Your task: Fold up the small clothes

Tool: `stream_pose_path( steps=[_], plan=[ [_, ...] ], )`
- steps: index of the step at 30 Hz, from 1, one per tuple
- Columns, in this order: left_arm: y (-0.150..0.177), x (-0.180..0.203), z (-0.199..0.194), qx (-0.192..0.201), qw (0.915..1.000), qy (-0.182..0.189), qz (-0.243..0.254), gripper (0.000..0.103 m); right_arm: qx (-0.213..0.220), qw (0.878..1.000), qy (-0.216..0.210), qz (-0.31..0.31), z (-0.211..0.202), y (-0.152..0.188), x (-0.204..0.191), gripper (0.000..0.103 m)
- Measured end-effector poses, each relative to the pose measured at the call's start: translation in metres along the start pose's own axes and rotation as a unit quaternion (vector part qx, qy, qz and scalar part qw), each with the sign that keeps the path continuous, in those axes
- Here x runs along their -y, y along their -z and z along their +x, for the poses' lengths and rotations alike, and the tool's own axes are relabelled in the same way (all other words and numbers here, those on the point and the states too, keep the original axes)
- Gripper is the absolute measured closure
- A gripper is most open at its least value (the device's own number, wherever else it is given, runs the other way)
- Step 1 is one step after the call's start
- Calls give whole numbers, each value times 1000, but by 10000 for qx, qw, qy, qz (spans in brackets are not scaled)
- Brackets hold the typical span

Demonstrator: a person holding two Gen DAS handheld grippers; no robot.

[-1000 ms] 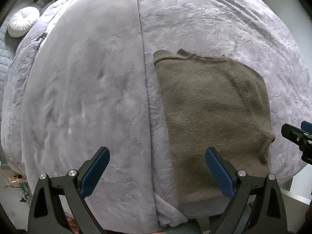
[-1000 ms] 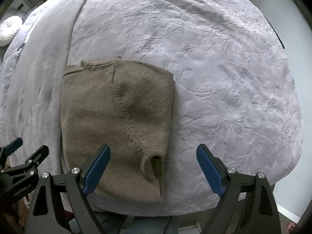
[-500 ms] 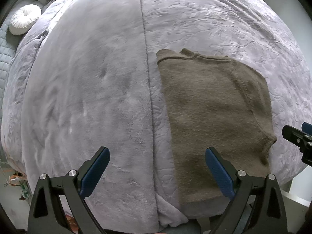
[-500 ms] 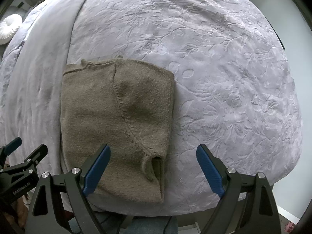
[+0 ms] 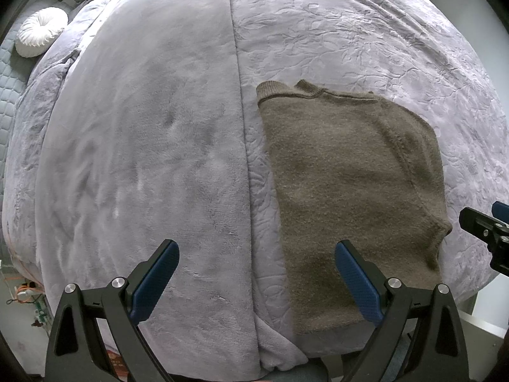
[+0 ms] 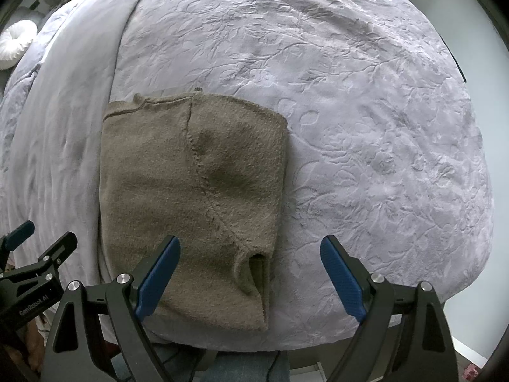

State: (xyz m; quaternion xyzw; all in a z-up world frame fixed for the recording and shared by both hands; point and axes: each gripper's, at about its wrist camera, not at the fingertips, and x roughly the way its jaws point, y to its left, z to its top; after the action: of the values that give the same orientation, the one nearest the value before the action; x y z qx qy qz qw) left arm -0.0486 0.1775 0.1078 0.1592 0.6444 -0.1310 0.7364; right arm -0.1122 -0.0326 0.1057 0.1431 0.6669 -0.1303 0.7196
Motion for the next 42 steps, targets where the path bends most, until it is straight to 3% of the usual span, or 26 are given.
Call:
stream_pose_path(
  steps=[42],
  plan=[
    [0, 0, 1, 8, 9999, -140, -86, 4, -87, 9999, 36, -52, 4, 0, -1, 11]
  ],
)
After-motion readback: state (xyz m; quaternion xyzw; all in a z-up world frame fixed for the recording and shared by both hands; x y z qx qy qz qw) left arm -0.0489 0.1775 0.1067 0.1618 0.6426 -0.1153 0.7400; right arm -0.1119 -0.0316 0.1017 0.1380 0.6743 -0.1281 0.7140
